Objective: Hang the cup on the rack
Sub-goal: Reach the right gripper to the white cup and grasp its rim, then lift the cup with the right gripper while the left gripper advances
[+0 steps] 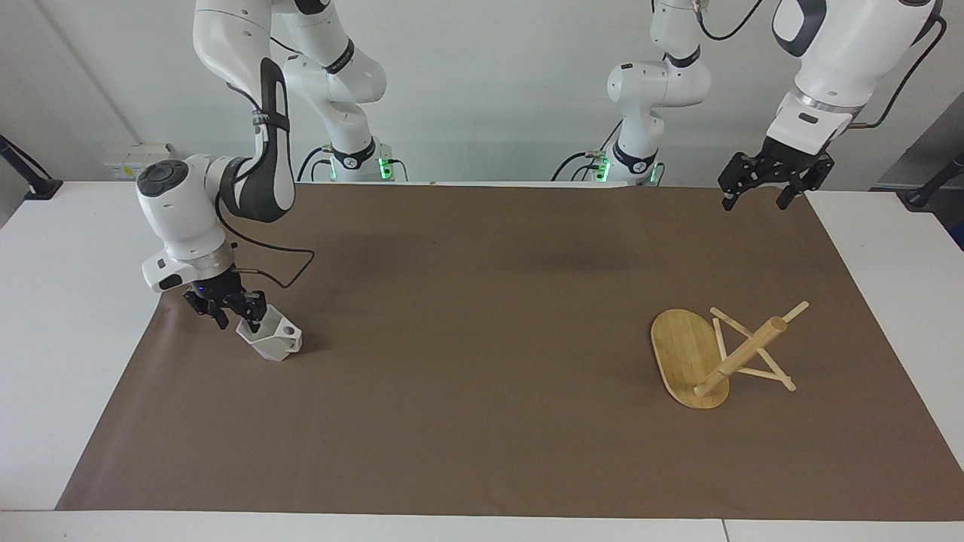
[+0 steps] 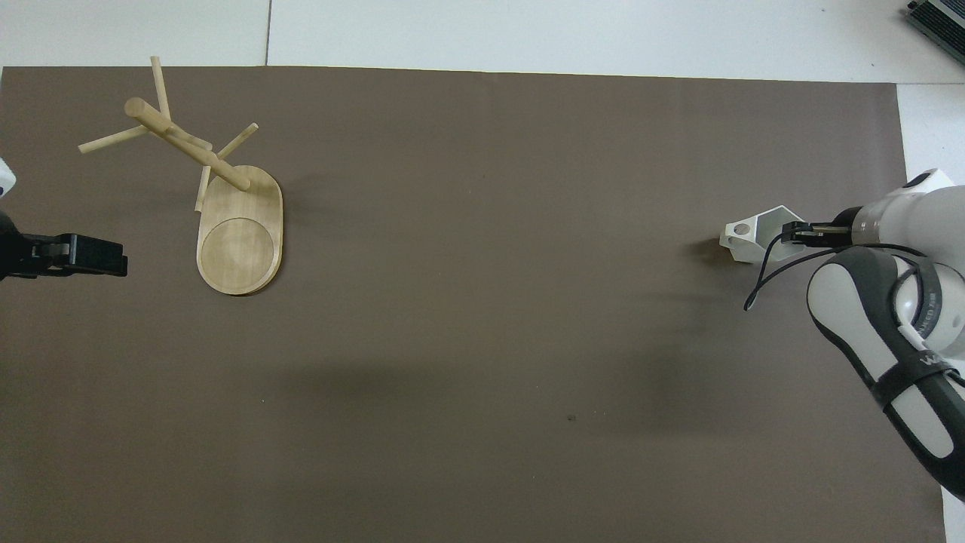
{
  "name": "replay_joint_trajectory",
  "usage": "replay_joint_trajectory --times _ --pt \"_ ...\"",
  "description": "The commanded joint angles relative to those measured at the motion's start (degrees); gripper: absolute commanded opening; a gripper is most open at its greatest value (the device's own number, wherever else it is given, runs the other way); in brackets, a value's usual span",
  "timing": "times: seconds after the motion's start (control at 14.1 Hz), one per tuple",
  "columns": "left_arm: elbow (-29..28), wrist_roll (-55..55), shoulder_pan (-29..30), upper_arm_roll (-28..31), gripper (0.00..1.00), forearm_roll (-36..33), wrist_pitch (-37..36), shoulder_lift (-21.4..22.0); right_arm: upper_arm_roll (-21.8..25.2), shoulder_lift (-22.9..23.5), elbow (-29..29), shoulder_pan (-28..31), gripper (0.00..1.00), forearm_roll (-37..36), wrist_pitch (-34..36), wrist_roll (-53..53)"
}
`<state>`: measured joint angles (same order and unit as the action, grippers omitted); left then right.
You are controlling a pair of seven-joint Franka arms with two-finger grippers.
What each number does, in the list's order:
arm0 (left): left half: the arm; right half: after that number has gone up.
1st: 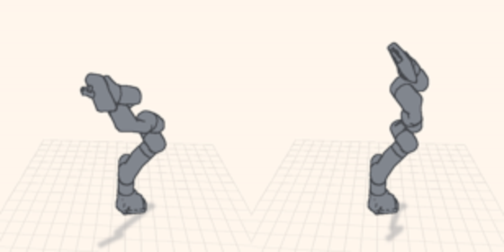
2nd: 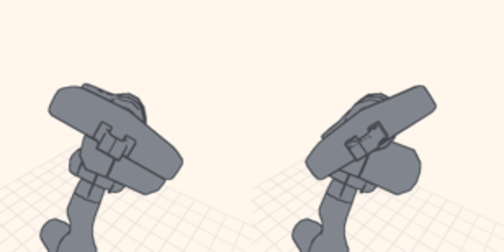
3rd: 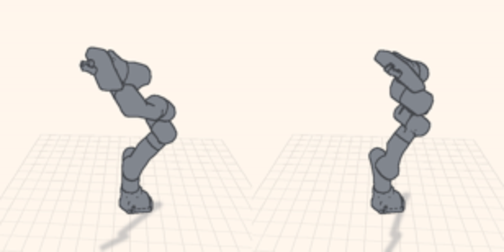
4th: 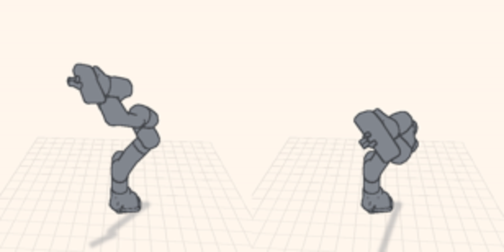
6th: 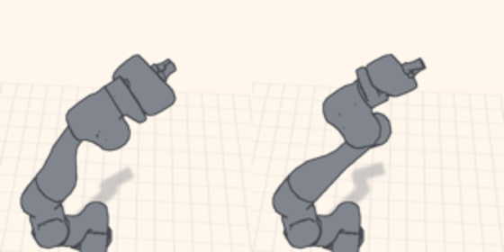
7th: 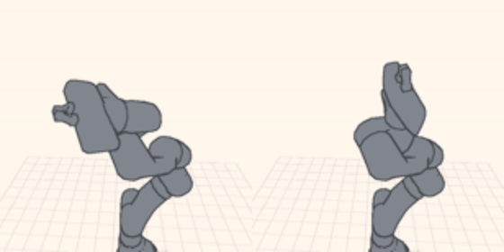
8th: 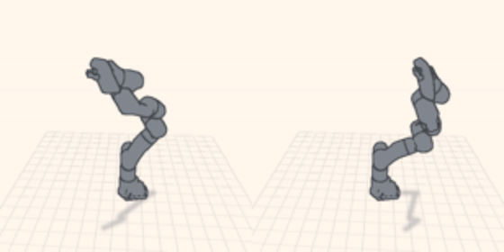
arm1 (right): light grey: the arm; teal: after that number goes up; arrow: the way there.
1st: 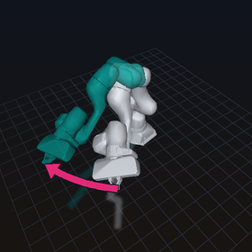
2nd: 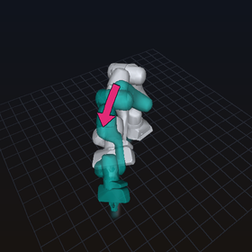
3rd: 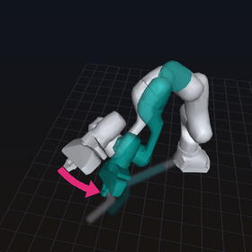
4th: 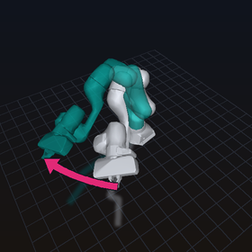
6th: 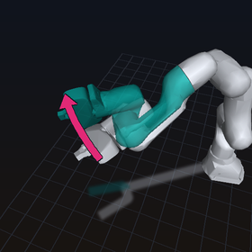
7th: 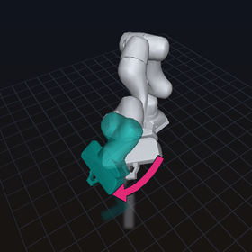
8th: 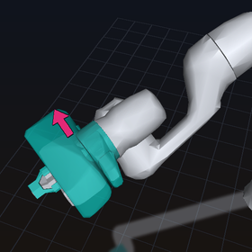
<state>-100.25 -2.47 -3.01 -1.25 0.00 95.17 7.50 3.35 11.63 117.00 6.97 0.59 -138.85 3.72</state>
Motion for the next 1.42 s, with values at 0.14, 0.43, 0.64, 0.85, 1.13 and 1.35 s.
replay_joint_trajectory --times 0.14,0.43,0.64,0.85,1.13,1.35 --pt "-1.6 0.3 0.7 -0.2 1.00 0.7 0.4 1.6 -0.1 -0.5 0.9 0.2 0.28 -0.2 -0.7 -1.5" --pt "-1.8 -0.2 0.7 -0.2 1.00 0.7 0.8 1.6 -0.1 -0.5 0.9 0.1 0.11 -0.2 -0.6 -1.5" --pt "-1.7 -0.2 0.3 -0.2 1.00 0.7 0.9 1.6 -0.1 -0.4 0.9 0.1 0.00 -0.2 -0.5 -1.5" --pt "-1.7 -0.7 0.2 -0.3 1.00 0.8 0.0 1.6 -0.1 -0.4 0.7 0.1 0.00 -0.2 -0.2 -1.4" --pt "-1.7 -7.0 -0.1 -0.6 1.00 0.9 -1.6 1.8 -0.1 -0.3 -0.4 0.1 0.00 0.0 1.6 -1.4" --pt "-1.5 -11.1 -0.2 -0.7 1.00 0.9 -2.4 1.8 -0.1 -0.2 -1.8 0.1 0.00 0.0 3.3 -1.4"
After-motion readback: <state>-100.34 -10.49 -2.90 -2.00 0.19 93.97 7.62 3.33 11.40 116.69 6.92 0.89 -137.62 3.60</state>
